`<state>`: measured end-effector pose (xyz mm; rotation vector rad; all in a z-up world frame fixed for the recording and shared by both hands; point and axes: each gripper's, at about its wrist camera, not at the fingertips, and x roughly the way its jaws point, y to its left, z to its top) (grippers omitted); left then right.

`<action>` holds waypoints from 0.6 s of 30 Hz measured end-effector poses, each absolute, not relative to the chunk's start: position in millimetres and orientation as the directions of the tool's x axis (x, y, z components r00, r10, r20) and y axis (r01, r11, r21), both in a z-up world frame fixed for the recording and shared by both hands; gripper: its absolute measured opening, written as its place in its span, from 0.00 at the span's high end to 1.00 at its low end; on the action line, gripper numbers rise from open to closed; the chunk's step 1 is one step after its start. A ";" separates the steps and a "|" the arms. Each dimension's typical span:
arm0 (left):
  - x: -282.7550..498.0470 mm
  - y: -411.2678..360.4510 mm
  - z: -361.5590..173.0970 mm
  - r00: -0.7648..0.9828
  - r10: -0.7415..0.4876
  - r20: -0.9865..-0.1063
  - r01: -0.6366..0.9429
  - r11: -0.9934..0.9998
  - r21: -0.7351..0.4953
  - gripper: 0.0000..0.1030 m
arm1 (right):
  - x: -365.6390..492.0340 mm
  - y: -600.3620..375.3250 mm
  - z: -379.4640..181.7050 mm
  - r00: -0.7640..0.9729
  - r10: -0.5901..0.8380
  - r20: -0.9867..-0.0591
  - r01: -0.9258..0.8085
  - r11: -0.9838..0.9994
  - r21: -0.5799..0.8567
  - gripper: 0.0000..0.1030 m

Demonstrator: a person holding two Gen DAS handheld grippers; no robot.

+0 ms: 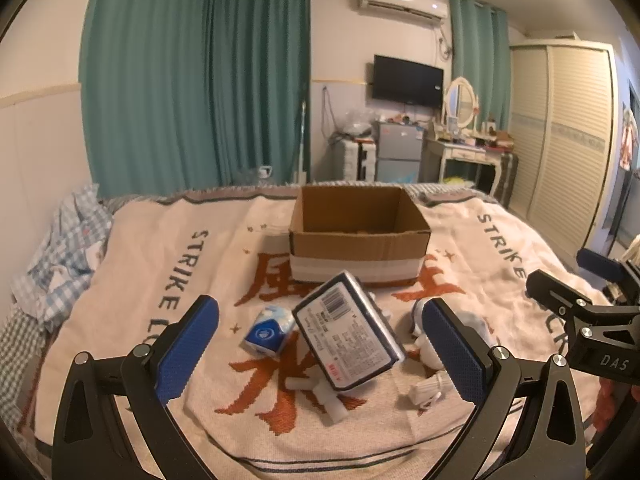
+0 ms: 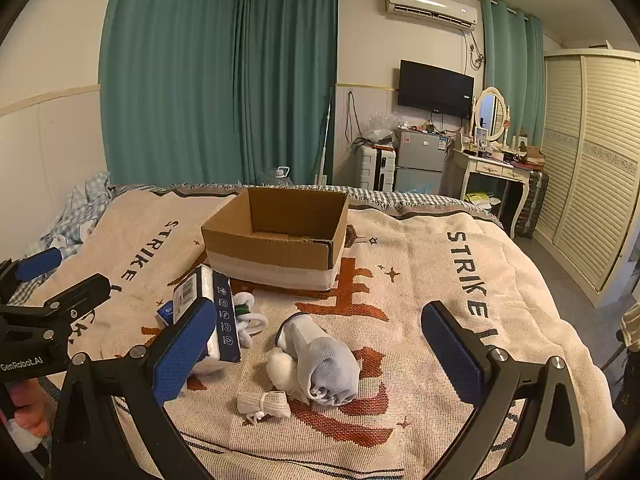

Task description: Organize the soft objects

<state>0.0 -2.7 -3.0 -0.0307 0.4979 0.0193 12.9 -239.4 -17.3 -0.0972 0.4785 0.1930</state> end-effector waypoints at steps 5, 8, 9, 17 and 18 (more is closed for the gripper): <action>0.0 -3.2 -2.3 0.878 0.010 -0.478 -0.024 0.999 -0.023 0.00 | 12.9 -239.3 -17.3 0.870 0.161 -0.466 -0.207 0.977 -0.048 0.00; 0.6 -2.5 -1.5 0.877 0.008 -0.480 -0.022 1.000 -0.023 0.00 | 13.0 -239.5 -17.6 0.870 0.161 -0.467 -0.207 0.977 -0.048 0.00; -0.7 -4.4 -2.9 0.879 0.010 -0.478 -0.023 1.000 -0.021 0.00 | 12.9 -239.7 -17.6 0.870 0.162 -0.466 -0.207 0.977 -0.048 0.00; 1.3 -6.0 -8.1 0.872 0.008 -0.490 -0.022 0.999 -0.023 0.00 | 12.8 -239.9 -17.7 0.867 0.164 -0.470 -0.210 0.977 -0.046 0.00; 1.4 -5.9 -8.2 0.871 0.009 -0.491 -0.023 0.999 -0.022 0.00 | 12.6 -240.2 -18.0 0.867 0.164 -0.470 -0.210 0.977 -0.046 0.00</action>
